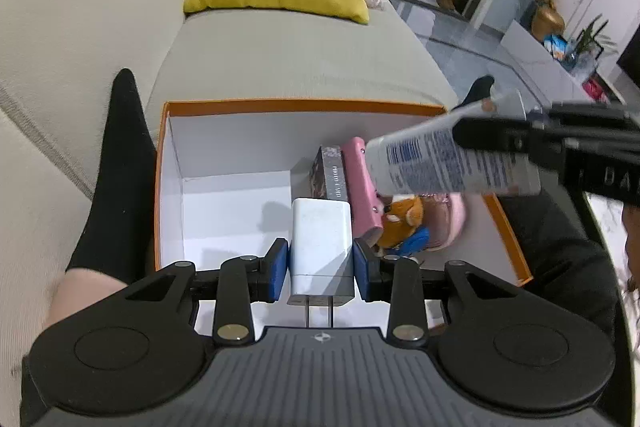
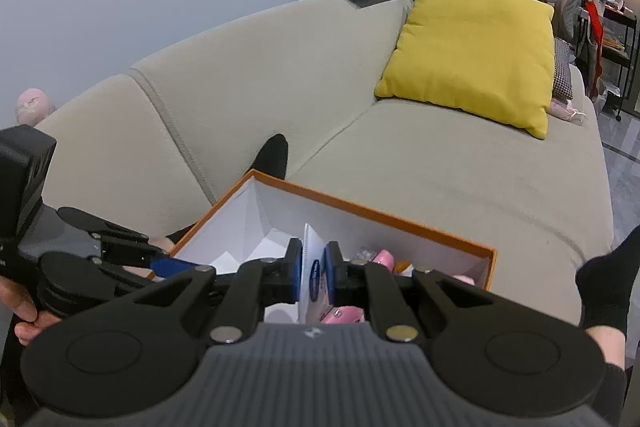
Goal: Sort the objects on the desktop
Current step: 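Carry the white charger and Vaseline tube over the orange box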
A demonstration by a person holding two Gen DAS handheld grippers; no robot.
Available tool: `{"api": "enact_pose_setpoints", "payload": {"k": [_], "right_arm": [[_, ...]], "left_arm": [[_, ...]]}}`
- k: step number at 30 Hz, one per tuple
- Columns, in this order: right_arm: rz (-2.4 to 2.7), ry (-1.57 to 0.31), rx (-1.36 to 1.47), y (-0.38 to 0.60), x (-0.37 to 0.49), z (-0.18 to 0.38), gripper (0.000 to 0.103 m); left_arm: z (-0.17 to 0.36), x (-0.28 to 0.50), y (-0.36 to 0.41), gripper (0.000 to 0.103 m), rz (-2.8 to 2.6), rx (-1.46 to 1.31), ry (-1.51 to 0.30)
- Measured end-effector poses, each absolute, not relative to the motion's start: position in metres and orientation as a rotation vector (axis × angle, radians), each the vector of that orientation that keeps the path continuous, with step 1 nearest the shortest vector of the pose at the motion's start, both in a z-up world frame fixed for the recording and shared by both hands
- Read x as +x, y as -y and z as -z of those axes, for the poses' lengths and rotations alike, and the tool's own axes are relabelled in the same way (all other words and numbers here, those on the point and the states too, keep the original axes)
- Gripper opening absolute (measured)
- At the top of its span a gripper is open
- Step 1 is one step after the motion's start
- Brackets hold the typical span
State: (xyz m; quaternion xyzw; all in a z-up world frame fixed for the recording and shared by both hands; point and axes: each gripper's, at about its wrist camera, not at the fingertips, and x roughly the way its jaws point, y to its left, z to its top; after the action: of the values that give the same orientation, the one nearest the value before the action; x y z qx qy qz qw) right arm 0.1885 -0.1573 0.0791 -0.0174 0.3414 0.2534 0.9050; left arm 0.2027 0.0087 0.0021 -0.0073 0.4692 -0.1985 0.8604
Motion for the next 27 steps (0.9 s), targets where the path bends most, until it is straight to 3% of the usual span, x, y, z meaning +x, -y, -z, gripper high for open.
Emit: {"api": "enact_pose_setpoints", "payload": {"k": [12,27], "right_arm": [[-0.552,-0.749,-0.039,0.148,0.236,-0.062,0.012],[-0.539,-0.761,-0.042,0.152,0.266,-0.049,0.012]], "left_arm": [[0.032,0.255,0.014,0.039,0.400,0.045,-1.070],[0.089,0.295,0.018,0.039,0.353,-0.092,-1.224]]}}
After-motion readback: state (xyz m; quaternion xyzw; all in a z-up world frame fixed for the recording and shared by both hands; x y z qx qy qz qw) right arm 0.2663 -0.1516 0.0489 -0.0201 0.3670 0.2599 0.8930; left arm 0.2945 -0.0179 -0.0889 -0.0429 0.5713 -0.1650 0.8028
